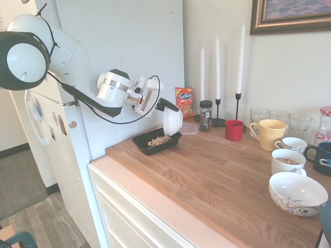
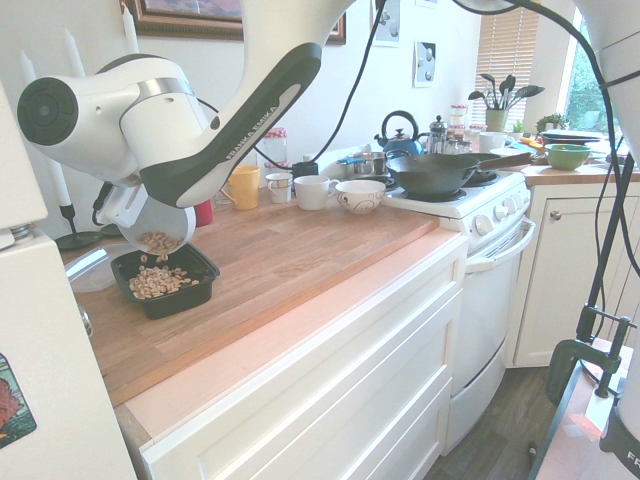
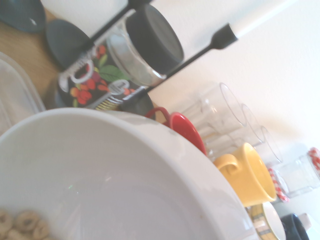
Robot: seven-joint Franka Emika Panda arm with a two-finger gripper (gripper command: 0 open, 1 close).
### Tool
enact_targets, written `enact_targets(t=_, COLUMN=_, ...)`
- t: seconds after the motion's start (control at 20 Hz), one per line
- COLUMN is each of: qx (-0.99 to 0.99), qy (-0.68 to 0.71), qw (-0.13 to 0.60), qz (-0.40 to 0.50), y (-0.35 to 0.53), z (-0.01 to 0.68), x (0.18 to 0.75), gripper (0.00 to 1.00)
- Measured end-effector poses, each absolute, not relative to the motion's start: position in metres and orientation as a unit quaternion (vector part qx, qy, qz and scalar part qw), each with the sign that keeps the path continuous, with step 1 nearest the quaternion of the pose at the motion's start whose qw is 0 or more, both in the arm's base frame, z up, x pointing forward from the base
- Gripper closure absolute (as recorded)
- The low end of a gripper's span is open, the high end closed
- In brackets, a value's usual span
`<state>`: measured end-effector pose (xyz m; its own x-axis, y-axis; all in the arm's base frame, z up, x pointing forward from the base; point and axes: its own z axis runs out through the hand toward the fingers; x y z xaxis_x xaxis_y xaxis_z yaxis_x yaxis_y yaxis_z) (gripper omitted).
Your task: Put the cereal into the box
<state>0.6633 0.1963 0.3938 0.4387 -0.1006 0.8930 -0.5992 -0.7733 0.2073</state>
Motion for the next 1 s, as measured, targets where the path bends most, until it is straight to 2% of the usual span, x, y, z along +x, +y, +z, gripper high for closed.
enact_targets(t=1.0, qx=0.798, qy=-0.185, qw=0.235, qz=0.524, y=0.194, z=0.391, x=0.630, gripper=1.00)
